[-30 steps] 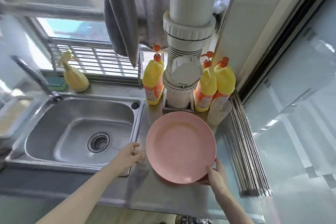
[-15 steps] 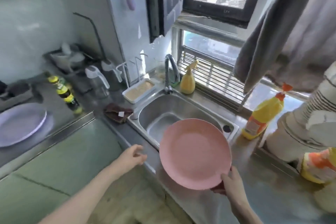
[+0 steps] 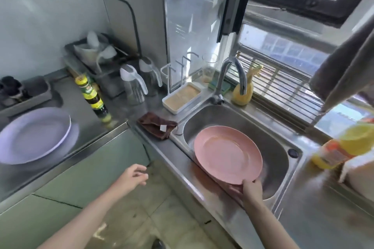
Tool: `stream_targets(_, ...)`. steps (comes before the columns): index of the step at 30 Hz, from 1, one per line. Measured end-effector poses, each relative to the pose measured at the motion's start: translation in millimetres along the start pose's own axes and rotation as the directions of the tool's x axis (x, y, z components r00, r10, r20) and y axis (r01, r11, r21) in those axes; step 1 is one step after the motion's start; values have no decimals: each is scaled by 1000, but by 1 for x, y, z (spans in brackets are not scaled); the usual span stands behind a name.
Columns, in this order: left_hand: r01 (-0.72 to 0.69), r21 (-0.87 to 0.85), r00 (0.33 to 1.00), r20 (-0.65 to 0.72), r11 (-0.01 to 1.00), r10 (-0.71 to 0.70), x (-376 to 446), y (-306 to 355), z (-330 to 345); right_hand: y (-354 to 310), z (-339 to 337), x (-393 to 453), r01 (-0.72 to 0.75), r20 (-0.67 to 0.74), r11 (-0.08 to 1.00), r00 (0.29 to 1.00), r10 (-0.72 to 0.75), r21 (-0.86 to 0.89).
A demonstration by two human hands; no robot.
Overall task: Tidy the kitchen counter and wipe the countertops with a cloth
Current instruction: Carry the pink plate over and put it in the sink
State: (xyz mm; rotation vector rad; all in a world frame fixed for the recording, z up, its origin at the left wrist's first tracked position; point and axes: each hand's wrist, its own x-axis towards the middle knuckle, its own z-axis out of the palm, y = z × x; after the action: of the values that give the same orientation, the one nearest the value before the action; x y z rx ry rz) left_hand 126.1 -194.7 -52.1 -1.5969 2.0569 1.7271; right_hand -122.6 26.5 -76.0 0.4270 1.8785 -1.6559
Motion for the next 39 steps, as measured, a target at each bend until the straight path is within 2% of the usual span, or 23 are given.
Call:
stream_targets(6, -30, 44, 995, 92, 999, 25, 49, 34, 1, -4, 36, 38, -64, -113, 997, 991, 69, 47)
stream_targets(9, -48, 70, 989, 143, 996, 38, 67, 47, 13, -1, 48, 70, -60, -129, 998, 990, 56, -28)
stream_targets(14, -28, 62, 989, 150, 998, 19, 90, 64, 36, 9, 53, 118, -101, -139, 982, 987, 79, -162)
stream_targets(20, 19, 69, 991, 129, 997, -27, 112, 75, 53, 15, 46, 155, -165, -40, 956, 986, 160, -242)
stream_targets(26, 40, 89, 991, 127, 995, -51, 121, 74, 58, 25, 42, 170, -190, -36, 856, 980, 197, -480)
stream_targets(28, 42, 80, 992, 117, 996, -51, 119, 73, 57, 26, 39, 172, -97, 17, 764, 990, 140, -637)
stream_targets(30, 39, 75, 992, 115, 996, -47, 115, 72, 53, 20, 39, 168, 16, 74, 594, 995, 74, -804)
stream_targets(31, 36, 72, 992, 114, 997, -44, 113, 71, 51, 14, 42, 164, 49, 86, 525, 995, 45, -850)
stream_targets(33, 34, 71, 994, 104, 997, -42, 107, 67, 43, -4, 57, 150, 162, 167, 479, 985, -33, -863)
stream_targets(35, 38, 58, 998, 55, 998, -41, 99, 61, 32, -24, 81, 134, 353, 333, 443, 935, -125, -824)
stream_targets(39, 73, -15, 991, -110, 997, -75, 71, 41, -8, -52, 146, 78, 645, 632, 375, 755, -178, -666)
